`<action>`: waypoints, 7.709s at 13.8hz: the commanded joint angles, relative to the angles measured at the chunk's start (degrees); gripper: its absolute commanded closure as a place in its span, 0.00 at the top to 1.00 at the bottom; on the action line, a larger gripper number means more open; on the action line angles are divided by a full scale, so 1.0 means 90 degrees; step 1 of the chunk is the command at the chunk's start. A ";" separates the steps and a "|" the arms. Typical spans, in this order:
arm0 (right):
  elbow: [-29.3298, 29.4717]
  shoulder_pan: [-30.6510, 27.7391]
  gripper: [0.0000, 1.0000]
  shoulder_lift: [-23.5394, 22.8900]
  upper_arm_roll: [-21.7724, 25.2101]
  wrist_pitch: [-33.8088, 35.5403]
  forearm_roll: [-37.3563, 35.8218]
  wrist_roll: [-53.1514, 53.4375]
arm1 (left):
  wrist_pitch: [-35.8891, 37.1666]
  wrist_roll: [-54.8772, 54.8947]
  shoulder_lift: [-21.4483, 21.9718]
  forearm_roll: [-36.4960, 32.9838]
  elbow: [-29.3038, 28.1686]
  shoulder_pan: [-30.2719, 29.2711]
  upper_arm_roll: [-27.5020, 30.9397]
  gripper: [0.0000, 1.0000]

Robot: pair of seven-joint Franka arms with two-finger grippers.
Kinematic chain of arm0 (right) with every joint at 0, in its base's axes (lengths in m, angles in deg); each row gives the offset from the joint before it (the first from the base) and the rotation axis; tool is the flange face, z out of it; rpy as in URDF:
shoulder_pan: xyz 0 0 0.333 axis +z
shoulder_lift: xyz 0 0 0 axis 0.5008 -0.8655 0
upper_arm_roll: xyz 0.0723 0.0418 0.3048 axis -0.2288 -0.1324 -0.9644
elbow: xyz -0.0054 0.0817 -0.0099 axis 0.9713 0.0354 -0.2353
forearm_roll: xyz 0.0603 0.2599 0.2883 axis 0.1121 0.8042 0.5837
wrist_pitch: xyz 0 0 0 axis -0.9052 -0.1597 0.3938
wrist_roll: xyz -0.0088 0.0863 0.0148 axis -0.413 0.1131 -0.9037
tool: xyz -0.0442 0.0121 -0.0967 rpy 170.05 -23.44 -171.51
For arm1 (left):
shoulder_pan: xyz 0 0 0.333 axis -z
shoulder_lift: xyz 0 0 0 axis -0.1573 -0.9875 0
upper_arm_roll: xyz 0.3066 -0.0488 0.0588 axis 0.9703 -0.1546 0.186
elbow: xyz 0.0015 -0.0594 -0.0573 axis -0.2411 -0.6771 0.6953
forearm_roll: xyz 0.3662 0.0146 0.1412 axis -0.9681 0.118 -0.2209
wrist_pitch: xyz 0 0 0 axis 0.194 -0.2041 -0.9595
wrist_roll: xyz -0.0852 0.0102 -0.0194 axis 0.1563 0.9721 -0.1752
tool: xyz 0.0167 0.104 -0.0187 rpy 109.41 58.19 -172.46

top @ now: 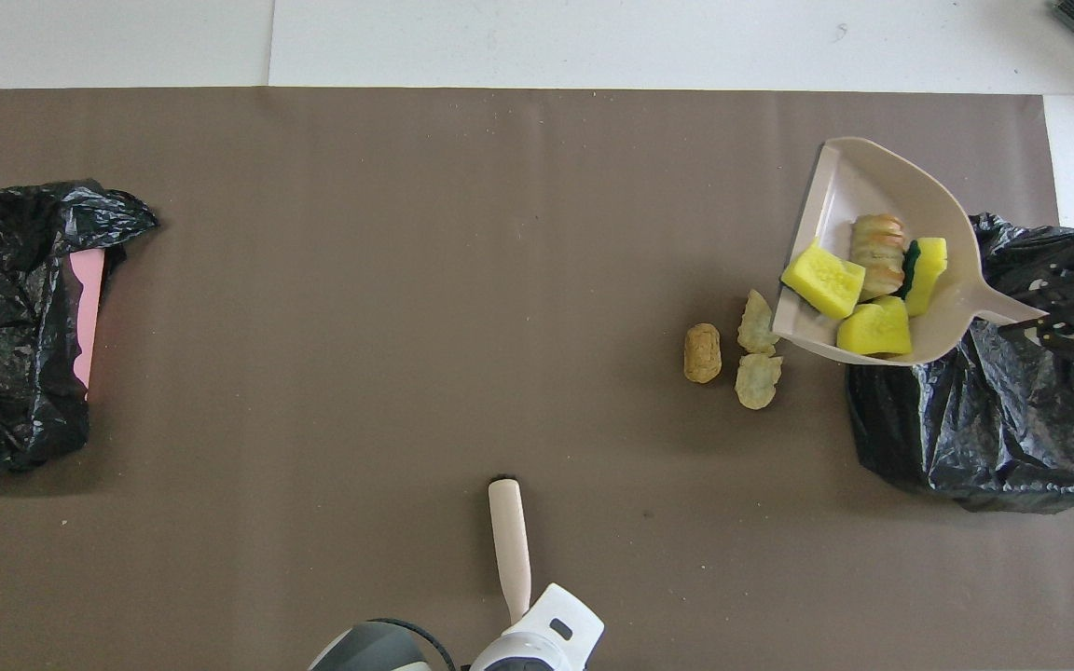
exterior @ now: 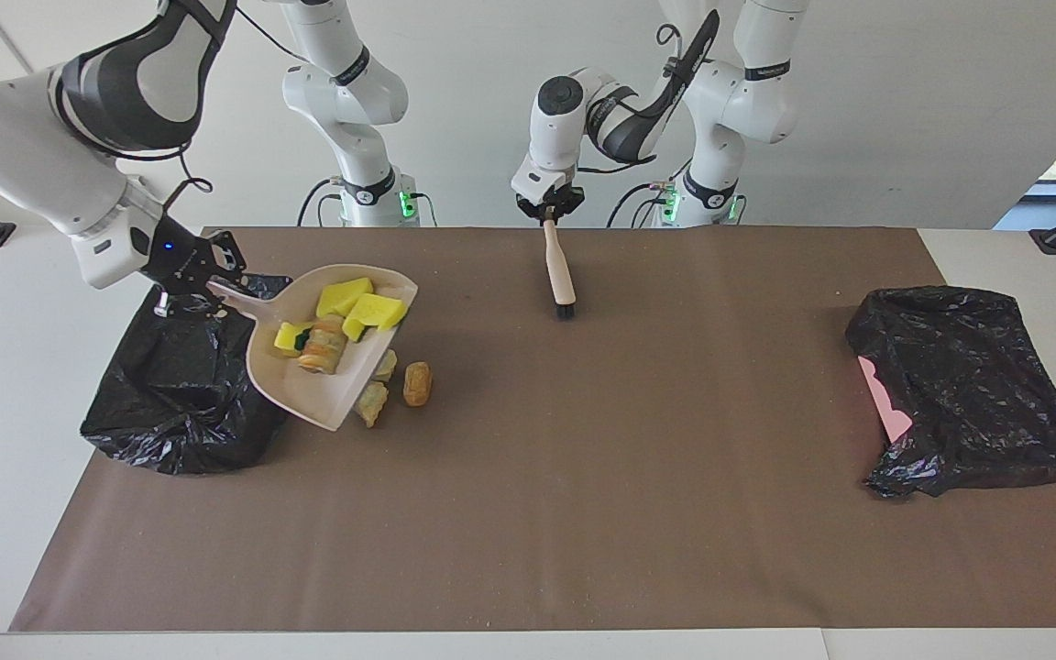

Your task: Sweep and dump trash in bin

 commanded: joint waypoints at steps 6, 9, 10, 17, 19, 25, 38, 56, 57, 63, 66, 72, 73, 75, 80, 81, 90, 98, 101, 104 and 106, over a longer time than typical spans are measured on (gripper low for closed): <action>0.0124 -0.1152 0.00 0.0086 -0.0030 -0.0724 -0.2367 -0.2422 | -0.0185 0.0181 0.0409 0.0290 -0.0485 0.0197 0.0164 1.00; -0.0247 -0.1104 0.00 0.0096 -0.0040 -0.1515 -0.3081 -0.2688 | 0.0068 0.1030 0.0058 0.0280 0.0021 -0.0396 0.0174 1.00; -0.0287 -0.1074 0.00 0.0096 -0.0088 -0.1585 -0.3334 -0.2747 | 0.0330 0.1196 -0.0137 0.0164 0.0410 -0.0641 0.0174 1.00; -0.0619 -0.0478 0.00 0.0028 -0.0177 -0.2464 -0.4800 -0.2874 | 0.1561 0.2465 -0.0773 -0.1341 0.3126 -0.2905 0.0184 1.00; -0.0707 -0.0362 0.00 0.0047 -0.0177 -0.2553 -0.5297 -0.2874 | 0.2341 0.3244 -0.0783 -0.1370 0.3712 -0.3366 0.0184 1.00; -0.0872 -0.0157 0.00 0.0105 -0.0187 -0.2855 -0.6694 -0.2835 | 0.3018 0.4410 -0.0764 -0.1691 0.4583 -0.4227 0.0184 1.00; -0.1410 0.0107 0.00 0.1276 -0.0196 -0.2311 -0.7977 -0.2464 | 0.4315 0.7523 -0.0773 -0.1897 0.6310 -0.4989 0.1901 1.00; -0.1020 0.2500 0.00 0.1338 -0.1015 -0.0501 -0.4267 0.4364 | 0.5773 0.7780 -0.0335 -0.1898 0.6431 -0.5116 0.1620 1.00; -0.0971 0.2539 0.00 0.1191 -0.1075 -0.0599 -0.3936 0.5039 | 0.5773 0.7732 -0.0247 -0.1898 0.6324 -0.5135 0.1620 1.00; -0.0288 0.3486 0.00 -0.0214 -0.1095 -0.1204 -0.2970 0.8817 | 0.5743 0.7136 -0.0236 -0.1917 0.6303 -0.5155 0.1639 1.00; 0.0151 0.3574 0.00 -0.0898 -0.1104 -0.1478 -0.2137 1.0725 | 0.5763 0.7136 -0.0236 -0.1907 0.6303 -0.5155 0.1639 1.00; 0.0913 0.4433 0.00 -0.2138 -0.1105 -0.2424 -0.2097 1.2553 | 0.5773 0.7145 -0.0236 -0.1917 0.6293 -0.5174 0.1639 1.00; 0.1059 0.4511 0.00 -0.2343 -0.1105 -0.2571 -0.2058 1.2894 | 0.5773 0.7136 -0.0236 -0.1917 0.6293 -0.5174 0.1639 1.00; 0.1343 0.4668 0.00 -0.2637 -0.1114 -0.2660 -0.1893 1.3325 | 0.5753 0.7136 -0.0246 -0.2014 0.6312 -0.5165 0.1649 1.00; 0.1500 0.4834 0.00 -0.2960 -0.1114 -0.2953 -0.1609 1.3776 | 0.5694 0.7145 -0.0246 -0.2142 0.6313 -0.5155 0.1639 1.00; 0.1461 0.4873 0.00 -0.3009 -0.1114 -0.3079 -0.1599 1.3776 | 0.5665 0.7136 -0.0246 -0.2142 0.6313 -0.5155 0.1639 1.00; 0.0983 0.4708 1.00 -0.2386 -0.1056 -0.2944 -0.1579 1.3601 | 0.5646 0.7126 -0.0236 -0.2064 0.6293 -0.5028 0.1620 1.00; -0.0253 0.4677 1.00 -0.0357 -0.1104 -0.1108 -0.0984 1.3317 | 0.4963 0.7136 -0.0304 -0.2024 0.6118 -0.4921 0.1386 1.00; -0.1942 0.5107 1.00 0.0601 -0.1105 -0.1711 -0.0692 1.3424 | 0.4222 0.7116 -0.0363 -0.2024 0.5680 -0.4843 0.1191 1.00; -0.3438 0.5623 1.00 0.1345 -0.1105 -0.2542 -0.0106 1.3560 | 0.3538 0.6913 -0.0557 -0.2024 0.5298 -0.4833 0.0801 1.00; -0.3743 0.5946 1.00 0.1366 -0.1105 -0.2698 -0.0085 1.3990 | 0.3031 0.6066 -0.0957 -0.2034 0.5287 -0.4842 0.0313 1.00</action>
